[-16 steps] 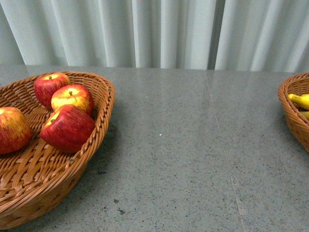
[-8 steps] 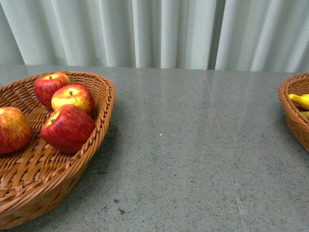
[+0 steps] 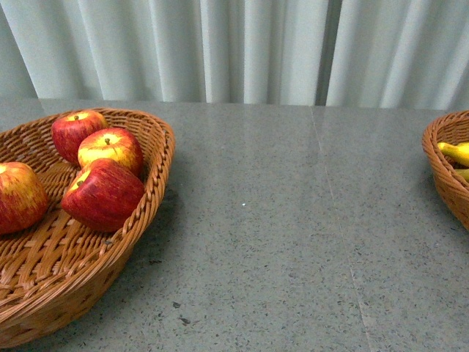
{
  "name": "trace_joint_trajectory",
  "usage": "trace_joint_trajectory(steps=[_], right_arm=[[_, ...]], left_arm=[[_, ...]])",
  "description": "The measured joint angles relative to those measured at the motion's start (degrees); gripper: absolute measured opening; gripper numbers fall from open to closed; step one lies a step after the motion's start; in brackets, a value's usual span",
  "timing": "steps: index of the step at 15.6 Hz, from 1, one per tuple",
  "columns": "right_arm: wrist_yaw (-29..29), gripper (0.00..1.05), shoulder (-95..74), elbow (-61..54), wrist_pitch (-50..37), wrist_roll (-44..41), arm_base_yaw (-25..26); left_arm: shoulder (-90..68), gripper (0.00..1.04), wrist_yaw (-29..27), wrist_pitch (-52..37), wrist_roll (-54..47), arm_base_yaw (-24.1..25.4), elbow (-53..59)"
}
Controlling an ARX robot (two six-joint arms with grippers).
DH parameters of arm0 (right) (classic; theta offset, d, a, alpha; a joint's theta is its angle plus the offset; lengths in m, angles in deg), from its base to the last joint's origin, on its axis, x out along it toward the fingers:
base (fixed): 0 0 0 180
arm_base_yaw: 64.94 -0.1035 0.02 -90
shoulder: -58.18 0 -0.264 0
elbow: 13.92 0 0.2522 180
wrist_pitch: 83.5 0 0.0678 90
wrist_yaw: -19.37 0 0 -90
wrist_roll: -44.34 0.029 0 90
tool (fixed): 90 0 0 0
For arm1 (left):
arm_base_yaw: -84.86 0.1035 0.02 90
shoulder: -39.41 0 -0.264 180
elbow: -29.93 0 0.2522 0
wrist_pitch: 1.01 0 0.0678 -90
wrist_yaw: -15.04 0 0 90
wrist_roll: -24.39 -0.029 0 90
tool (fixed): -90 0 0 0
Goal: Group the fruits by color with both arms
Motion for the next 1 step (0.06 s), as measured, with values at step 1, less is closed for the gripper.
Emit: trace_joint_trajectory(steps=[1], right_arm=[[0.00, 0.98, 0.00, 0.00, 0.00, 0.00, 0.00]], left_arm=[[0.00, 0.98, 0.00, 0.00, 0.00, 0.00, 0.00]])
